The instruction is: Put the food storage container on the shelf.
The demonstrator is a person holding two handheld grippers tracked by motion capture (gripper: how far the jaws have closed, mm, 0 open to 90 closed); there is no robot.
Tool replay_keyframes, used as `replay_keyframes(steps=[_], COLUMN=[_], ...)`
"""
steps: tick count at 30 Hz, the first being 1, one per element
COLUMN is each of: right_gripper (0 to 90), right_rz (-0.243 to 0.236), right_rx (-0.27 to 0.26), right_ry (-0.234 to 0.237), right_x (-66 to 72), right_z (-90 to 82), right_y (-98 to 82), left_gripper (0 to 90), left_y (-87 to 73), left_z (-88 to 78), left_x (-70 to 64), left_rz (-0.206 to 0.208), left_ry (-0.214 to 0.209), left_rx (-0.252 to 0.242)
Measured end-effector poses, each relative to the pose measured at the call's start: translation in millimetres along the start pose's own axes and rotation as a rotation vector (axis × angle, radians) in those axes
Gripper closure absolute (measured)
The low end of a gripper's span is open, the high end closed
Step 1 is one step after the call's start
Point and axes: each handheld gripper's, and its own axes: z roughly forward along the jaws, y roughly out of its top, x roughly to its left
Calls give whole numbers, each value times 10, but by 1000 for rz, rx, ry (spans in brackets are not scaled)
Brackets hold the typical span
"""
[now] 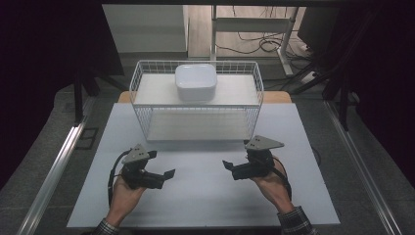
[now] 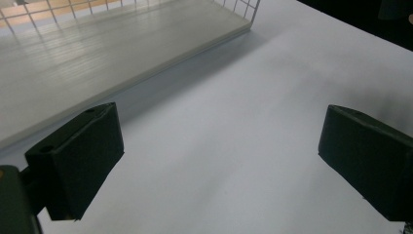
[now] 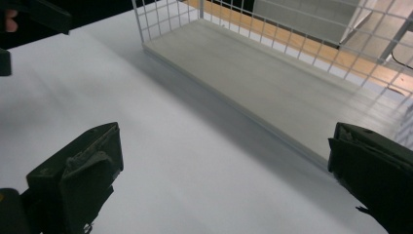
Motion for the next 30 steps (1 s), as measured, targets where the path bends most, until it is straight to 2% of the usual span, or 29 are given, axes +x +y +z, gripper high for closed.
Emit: replay_keyframes(steps=[11,14,15,19,24,28,30], right_gripper=[0,0,0,0,0,0,0], right_rz=[41,47,54,59,70,92,90], right_rx=[45,51,63,84,106,145,180], right_ry=[-44,-53,-58,-72,-78,-72,-70], right_x=[-64,-74,-83,-100,-107,-83,-59], right_z=[-117,-140,-160,-178,-184,-154,-119], right_y=[-352,-411,-480,-597,-694,-811,-882], left_gripper=[23,23,23,23,23,21,21], left_y=[-315,-402,-463,-534,-612,-688,-739], left_z=[-113,-111,-107,-119,-124,-123,-131], left_x=[30,37,47,44,30,21,41], left_rz=[-29,-33,-34,-30,-43,-50,-73], left_ry=[39,48,59,80,79,83,85], left_rx=[13,31,50,68,84,117,143])
